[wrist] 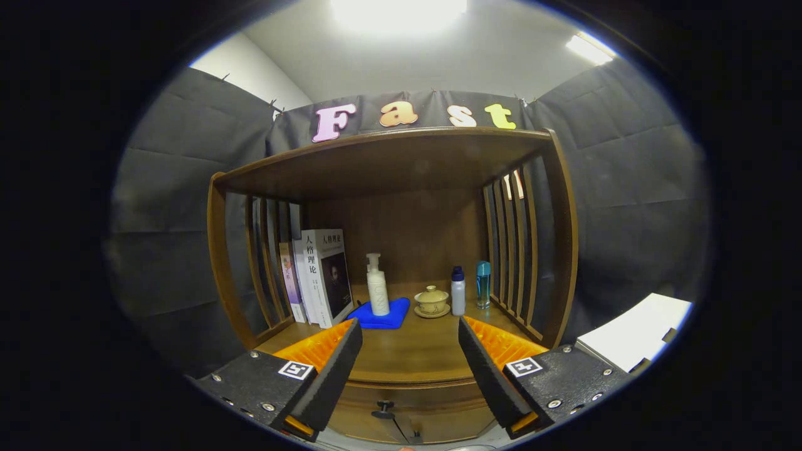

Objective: Pull open the drawer, take out the items inside it, and place them on the countertop above the cabinet.

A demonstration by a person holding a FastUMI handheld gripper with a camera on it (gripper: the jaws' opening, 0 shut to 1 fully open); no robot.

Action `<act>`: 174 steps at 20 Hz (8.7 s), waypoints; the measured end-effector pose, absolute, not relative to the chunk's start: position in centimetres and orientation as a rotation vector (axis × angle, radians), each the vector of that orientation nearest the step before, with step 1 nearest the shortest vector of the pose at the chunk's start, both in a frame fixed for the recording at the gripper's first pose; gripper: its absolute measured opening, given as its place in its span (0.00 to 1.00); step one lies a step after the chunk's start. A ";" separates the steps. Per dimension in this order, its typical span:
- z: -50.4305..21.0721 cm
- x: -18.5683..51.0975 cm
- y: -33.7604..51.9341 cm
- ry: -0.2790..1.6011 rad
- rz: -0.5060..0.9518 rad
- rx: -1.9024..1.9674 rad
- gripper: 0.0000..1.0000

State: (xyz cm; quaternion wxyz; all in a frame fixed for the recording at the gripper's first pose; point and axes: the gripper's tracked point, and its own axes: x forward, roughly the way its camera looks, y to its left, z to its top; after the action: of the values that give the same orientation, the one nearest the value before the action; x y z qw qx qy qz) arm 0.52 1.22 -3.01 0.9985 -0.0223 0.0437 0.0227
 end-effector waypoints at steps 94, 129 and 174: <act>-25.2 -17.2 5.3 0.350 0.041 -0.040 0.73; -28.6 -0.9 1.3 1.103 -0.176 -0.046 0.96; -13.4 -2.4 2.4 0.646 -0.201 -0.429 0.38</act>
State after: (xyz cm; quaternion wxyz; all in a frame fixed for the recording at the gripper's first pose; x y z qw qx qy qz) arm -2.37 2.38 -13.43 0.9209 -0.2089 0.3143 -0.0978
